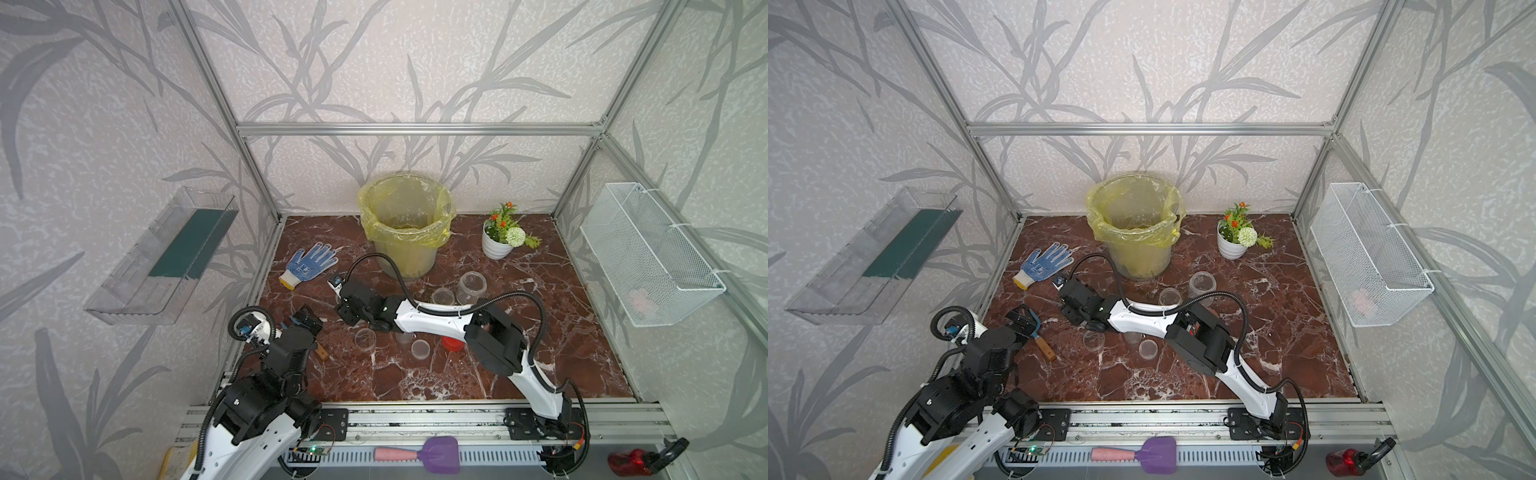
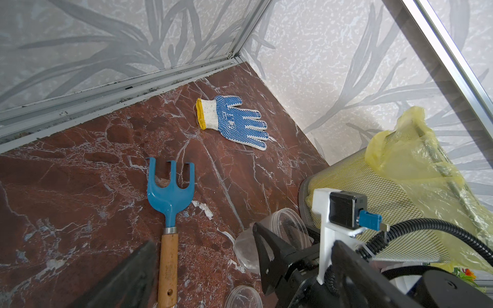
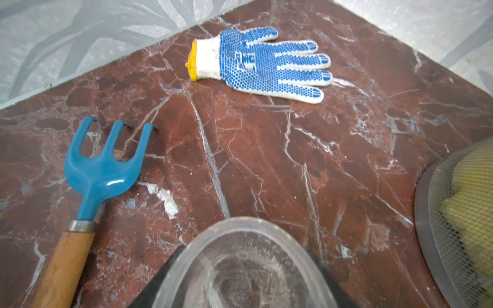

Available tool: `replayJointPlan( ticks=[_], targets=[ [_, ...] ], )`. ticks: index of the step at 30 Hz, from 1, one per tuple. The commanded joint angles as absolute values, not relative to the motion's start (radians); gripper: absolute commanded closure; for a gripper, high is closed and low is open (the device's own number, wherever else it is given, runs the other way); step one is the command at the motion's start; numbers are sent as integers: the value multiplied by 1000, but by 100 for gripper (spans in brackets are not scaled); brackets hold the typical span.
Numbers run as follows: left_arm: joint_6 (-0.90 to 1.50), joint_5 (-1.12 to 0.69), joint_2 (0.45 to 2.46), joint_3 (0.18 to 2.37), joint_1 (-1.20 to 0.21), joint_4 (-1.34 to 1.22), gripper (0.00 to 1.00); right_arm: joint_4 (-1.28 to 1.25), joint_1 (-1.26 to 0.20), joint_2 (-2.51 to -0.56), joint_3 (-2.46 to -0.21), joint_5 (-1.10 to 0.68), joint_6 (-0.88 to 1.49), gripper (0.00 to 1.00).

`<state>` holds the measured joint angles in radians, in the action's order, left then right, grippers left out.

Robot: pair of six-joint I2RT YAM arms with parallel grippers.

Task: Empty expired oatmeal from jars
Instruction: Place the jar at the center of the board.

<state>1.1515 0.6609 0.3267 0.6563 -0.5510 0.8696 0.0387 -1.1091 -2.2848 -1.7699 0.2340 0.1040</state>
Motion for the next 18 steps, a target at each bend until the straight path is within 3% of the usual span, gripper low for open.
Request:
replayJointPlan(
  ticks=[1, 14, 18],
  targets=[
    [1141, 673, 332, 652, -554, 899, 1, -30, -1114, -2293, -1760, 254, 97, 46],
    [1134, 669, 329, 641, -554, 905, 1, -114, -1114, -2252, -1653, 243, 104, 12],
    [1140, 666, 327, 634, -555, 905, 1, -124, -1114, -2231, -1632, 248, 101, 7]
  ],
)
